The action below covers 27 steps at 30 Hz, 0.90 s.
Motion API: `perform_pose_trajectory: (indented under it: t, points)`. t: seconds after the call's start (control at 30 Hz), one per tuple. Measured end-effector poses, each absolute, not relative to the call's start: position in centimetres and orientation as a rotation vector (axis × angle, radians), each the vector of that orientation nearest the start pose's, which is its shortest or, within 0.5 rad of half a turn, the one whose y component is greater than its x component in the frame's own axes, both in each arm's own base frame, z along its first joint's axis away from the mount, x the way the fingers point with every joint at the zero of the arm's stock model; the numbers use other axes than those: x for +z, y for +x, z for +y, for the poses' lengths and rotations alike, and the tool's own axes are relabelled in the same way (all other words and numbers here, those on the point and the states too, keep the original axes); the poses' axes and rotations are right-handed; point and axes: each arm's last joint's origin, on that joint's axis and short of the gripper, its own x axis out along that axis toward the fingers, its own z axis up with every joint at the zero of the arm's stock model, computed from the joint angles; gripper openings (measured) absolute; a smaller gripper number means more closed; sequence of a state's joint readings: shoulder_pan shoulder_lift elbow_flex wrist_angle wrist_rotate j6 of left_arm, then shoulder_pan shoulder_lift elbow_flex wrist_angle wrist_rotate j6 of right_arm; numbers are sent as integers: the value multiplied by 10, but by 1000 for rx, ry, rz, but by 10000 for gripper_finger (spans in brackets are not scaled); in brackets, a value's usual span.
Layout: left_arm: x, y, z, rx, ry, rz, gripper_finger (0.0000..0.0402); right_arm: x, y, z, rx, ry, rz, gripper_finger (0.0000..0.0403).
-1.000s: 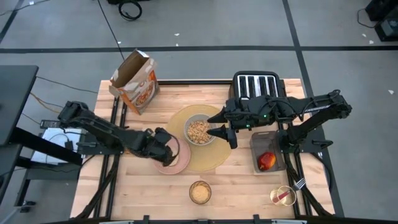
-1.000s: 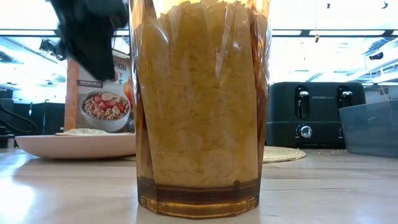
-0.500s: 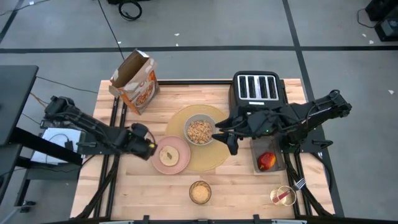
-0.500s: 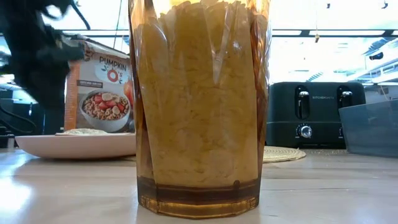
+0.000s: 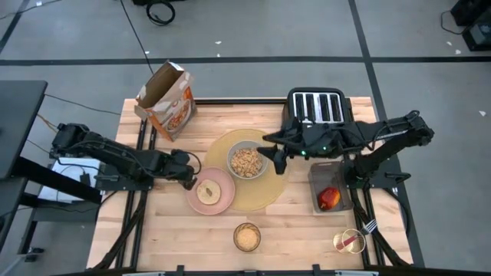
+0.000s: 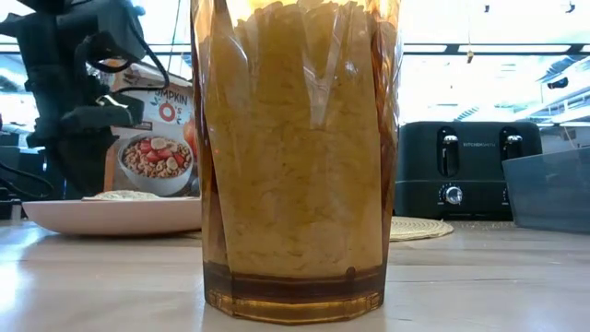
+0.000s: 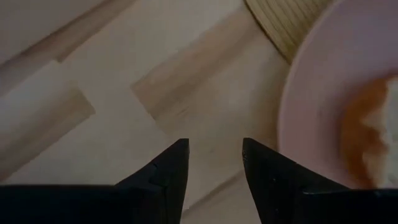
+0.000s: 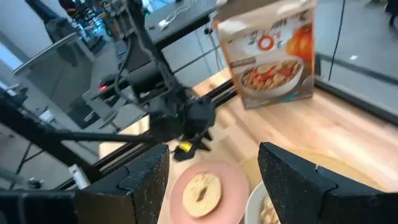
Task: Arrange a breakfast setting
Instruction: Put the cup of milk on the brown place mat
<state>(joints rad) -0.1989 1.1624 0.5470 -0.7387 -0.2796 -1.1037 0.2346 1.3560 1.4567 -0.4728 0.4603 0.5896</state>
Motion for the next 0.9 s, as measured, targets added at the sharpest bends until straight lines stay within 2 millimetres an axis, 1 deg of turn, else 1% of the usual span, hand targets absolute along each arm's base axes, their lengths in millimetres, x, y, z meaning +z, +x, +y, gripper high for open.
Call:
perform_pose_trajectory:
  t: [0.07,0.1,0.23,0.37,0.43,0.53,0.6,0.7,0.8,0.9]
  points:
    - [165,172,-27,706,-594,1117,157,414,286,47,-331,431,247,251]
    - [171,174,-28,672,-581,1109,157,415,287,44,-336,422,234,251]
    - [205,183,-30,557,-552,1027,157,415,296,37,-325,424,209,251]
    - [244,187,-30,434,-496,879,157,402,319,41,-171,382,247,251]
    - [259,187,-30,367,-447,822,157,396,332,43,-164,404,233,250]
    - [278,184,-30,305,-392,755,157,388,345,43,-242,494,178,248]
    - [286,181,-29,276,-358,729,157,385,350,47,-293,543,163,246]
    - [294,177,-28,233,-295,701,157,385,360,61,-297,624,207,245]
    - [297,171,-28,187,-241,698,157,389,377,76,-302,699,263,245]
    - [300,167,-28,146,-211,695,157,396,393,87,-362,760,327,245]
